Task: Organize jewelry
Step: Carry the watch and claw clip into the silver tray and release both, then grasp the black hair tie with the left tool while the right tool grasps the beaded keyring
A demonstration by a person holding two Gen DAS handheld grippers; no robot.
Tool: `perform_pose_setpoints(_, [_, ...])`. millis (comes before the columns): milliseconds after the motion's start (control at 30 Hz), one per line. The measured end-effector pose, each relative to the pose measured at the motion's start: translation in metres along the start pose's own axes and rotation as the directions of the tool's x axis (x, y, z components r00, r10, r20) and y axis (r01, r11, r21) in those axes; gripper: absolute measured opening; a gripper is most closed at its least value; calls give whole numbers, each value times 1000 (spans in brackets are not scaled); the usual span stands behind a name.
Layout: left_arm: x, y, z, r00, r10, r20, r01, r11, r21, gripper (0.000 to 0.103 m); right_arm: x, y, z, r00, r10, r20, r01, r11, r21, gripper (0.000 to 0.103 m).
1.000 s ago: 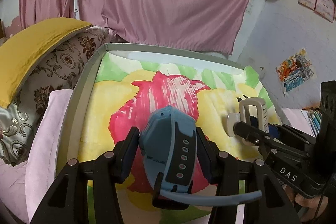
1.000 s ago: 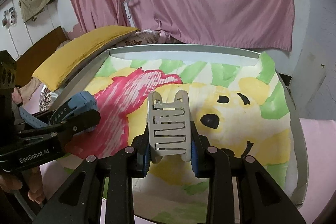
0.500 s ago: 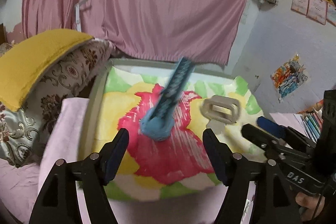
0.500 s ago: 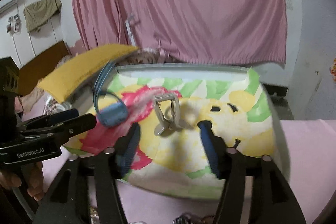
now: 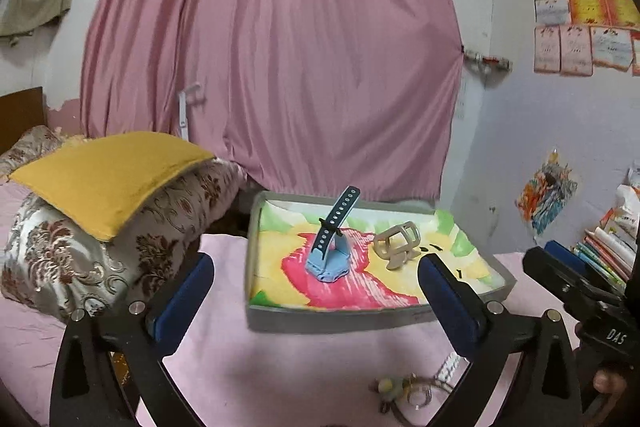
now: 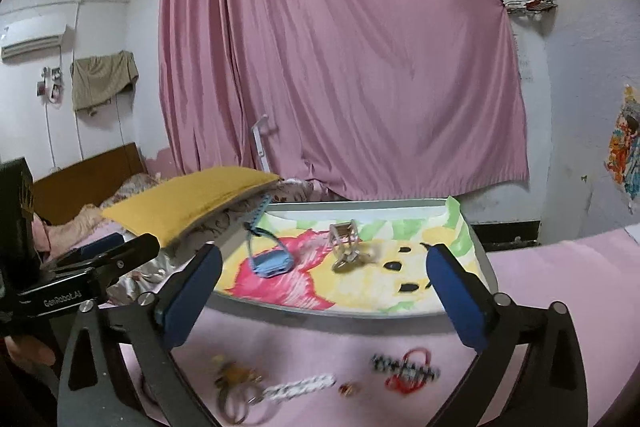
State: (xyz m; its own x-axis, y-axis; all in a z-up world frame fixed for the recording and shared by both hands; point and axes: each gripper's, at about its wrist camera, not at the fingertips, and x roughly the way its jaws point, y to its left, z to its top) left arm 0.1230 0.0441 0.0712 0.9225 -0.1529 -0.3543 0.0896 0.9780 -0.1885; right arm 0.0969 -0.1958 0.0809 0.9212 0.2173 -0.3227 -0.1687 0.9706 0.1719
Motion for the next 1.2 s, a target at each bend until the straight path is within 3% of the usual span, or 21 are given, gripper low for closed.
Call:
perform_pose_setpoints(167, [-29,6,-13,1000,2,28,-2,1000,1,102,-27,9,-17,1000,19,8,-19,1000,14,101])
perform_pose_setpoints(467, [-58,19,-40,1000,11,19,-12,1000,20,102,-44,28,-46,1000,15,-27,-17,997,-74,101])
perform_pose_setpoints(733, [-51,31,-60,995,11,-96,-9,1000,24,102,-34,35,-57,987,33,-157,-49,994,-100,101])
perform_pose_setpoints(900, [-38,39,-70,976,-30,-214,28,1000,-14,102,-17,34,-59,964,55,-260,-81,993,-88,101])
perform_pose_setpoints(1000, [-30,40,-76,960,-69,-271,65,998,-23,88,-7,36,-60,949,59,-311,-93,991,-96,100])
perform_pose_setpoints(1200, [-15,31,-85,925,-105,-364,110,994,-7,64,17,39,-61,908,82,-410,-136,985,-104,74])
